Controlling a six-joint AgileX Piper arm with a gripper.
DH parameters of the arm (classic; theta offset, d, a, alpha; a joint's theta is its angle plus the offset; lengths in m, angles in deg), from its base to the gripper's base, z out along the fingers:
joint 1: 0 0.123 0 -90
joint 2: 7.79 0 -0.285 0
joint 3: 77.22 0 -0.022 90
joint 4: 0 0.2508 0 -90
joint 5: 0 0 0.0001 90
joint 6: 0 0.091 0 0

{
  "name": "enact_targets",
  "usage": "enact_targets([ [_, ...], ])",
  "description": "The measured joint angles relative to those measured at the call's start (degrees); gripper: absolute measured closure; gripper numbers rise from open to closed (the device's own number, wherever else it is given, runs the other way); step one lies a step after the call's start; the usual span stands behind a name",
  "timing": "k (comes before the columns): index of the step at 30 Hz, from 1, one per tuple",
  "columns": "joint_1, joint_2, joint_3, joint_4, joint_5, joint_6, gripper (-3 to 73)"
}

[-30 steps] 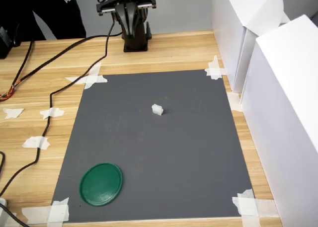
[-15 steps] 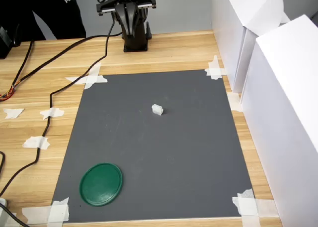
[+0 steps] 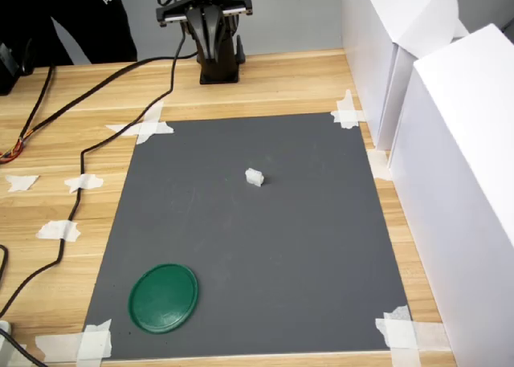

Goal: Grasp a white terminal and put it on the green lid.

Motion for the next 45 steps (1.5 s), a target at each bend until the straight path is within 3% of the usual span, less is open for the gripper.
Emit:
enact_targets([
  [9,0.0,7.5,0.0,0.0,-1.0,-1.1,71.1],
  [16,0.0,17.0,-5.7,0.0,-0.1,-13.7,71.1],
  [35,0.0,44.9,-31.9,0.3,26.0,-23.5,70.4],
  [40,0.0,48.3,-32.9,1.4,29.5,-30.1,60.8],
  [45,0.0,52.2,-33.1,1.4,29.4,-34.1,37.3],
])
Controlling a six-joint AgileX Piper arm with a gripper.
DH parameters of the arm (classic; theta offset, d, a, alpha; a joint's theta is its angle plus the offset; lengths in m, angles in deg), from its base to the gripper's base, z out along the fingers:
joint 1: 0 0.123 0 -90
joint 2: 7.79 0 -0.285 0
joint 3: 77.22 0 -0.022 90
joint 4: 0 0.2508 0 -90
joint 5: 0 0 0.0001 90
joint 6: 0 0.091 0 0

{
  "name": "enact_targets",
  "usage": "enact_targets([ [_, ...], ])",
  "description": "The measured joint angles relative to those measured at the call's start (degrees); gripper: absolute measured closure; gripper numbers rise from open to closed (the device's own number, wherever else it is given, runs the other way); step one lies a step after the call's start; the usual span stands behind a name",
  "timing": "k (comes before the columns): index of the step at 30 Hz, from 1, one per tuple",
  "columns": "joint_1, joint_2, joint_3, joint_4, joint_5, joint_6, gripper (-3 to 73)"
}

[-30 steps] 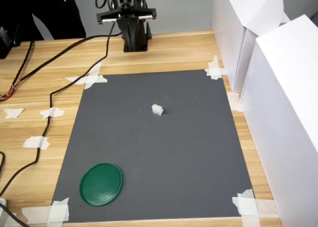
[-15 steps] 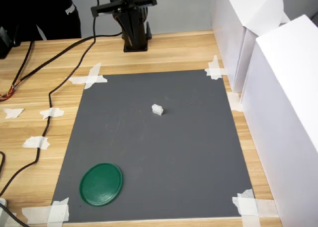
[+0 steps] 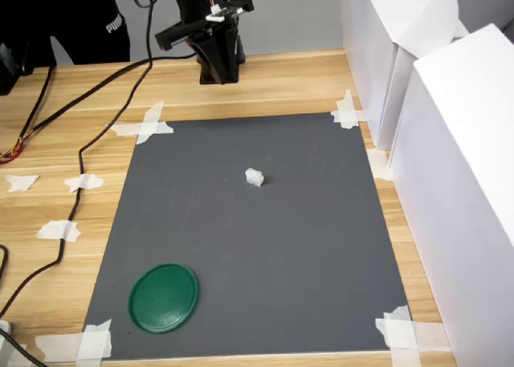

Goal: Grasp a white terminal and put it on the green lid.

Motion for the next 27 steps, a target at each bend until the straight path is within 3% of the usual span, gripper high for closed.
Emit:
enact_targets([
  [5,0.0,3.9,-0.1,-0.6,-2.2,-3.5,11.2],
  [9,0.0,6.5,-0.1,-0.2,-2.4,-8.8,0.0],
  [20,0.0,10.1,-5.3,-1.3,-2.8,-14.0,-1.4],
  [27,0.0,16.7,-15.8,-0.3,4.0,-12.4,-0.5],
])
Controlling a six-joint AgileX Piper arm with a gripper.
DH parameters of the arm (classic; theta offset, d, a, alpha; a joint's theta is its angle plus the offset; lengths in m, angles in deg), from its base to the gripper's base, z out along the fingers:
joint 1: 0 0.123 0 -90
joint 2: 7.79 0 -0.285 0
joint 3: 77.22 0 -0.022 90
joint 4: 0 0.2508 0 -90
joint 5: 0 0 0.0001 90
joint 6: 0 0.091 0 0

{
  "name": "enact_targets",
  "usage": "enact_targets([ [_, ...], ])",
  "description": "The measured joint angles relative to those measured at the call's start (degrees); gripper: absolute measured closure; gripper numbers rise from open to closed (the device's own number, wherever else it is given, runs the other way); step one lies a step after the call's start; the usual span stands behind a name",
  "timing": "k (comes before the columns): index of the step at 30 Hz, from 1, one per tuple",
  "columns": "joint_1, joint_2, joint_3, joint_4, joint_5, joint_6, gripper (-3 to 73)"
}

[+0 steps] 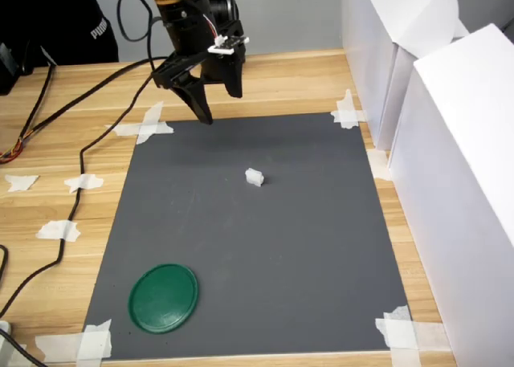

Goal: Grasp a white terminal and put it on the green lid.

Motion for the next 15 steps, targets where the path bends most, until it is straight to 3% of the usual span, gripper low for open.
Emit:
enact_targets([
  [8,0.9,7.2,-5.0,-0.2,5.6,0.8,-0.5],
  [15,8.9,7.6,-5.1,-3.8,2.4,3.5,-0.5],
])
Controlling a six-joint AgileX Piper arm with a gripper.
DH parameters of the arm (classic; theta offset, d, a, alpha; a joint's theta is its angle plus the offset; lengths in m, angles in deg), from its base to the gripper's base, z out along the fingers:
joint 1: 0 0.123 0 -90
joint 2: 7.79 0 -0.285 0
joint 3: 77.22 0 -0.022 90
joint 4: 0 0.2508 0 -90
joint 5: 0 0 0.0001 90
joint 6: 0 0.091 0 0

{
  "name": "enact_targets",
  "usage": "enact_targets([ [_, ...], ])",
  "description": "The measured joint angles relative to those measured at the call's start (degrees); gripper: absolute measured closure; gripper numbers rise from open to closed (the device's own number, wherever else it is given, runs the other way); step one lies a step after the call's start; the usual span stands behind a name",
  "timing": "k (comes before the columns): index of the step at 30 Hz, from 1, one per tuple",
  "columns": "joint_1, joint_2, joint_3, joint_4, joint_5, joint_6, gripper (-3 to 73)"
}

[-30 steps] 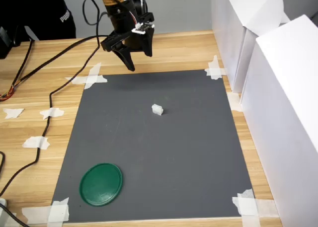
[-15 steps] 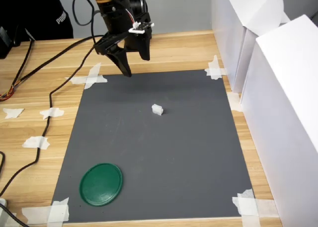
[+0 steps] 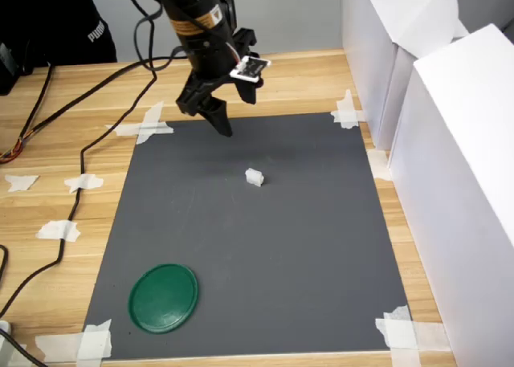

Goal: Grasp a white terminal and put it on the green lid.

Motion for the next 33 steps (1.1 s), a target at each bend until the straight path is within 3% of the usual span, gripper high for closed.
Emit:
enact_targets([
  [10,3.0,3.4,-0.2,-5.3,-5.7,2.7,-0.4],
  [33,3.1,7.7,8.0,-4.8,-17.0,-0.2,-0.4],
])
